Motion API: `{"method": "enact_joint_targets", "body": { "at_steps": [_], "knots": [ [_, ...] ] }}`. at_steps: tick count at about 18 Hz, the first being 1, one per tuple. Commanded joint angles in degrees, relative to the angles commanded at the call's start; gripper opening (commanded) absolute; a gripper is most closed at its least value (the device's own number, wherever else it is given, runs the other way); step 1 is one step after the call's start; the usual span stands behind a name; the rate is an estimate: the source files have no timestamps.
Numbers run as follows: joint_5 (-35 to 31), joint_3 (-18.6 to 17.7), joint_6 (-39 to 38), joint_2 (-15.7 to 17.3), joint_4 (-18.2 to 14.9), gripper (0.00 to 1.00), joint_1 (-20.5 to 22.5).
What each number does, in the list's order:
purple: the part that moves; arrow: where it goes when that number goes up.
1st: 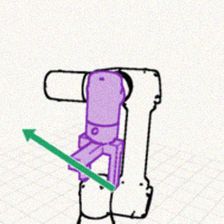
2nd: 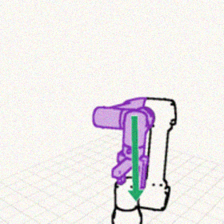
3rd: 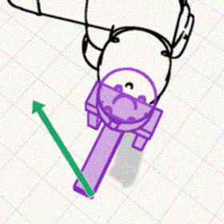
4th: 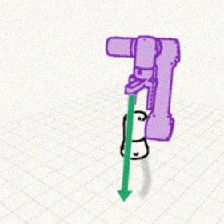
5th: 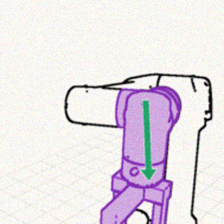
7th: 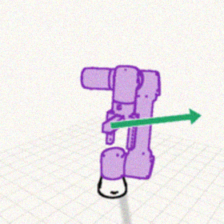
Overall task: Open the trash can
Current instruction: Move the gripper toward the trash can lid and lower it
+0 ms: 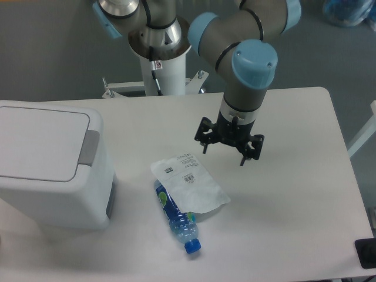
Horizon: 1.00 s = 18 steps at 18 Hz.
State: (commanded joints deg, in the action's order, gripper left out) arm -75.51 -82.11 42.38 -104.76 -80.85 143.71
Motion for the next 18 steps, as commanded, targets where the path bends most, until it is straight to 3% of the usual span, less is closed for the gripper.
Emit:
{"method": "enact_joint_targets", "body": {
  "at_steps": [5, 13, 18],
  "knots": [
    [4.9, 4.7, -5.3, -0.1, -0.5, 1.00, -3.3],
    [14.8, 4.2, -6.3, 1.8, -0.1, 1.00, -5.4],
    [15.5, 3.7, -8.1, 1.8, -0.1, 1.00, -6.2]
  ]
}}
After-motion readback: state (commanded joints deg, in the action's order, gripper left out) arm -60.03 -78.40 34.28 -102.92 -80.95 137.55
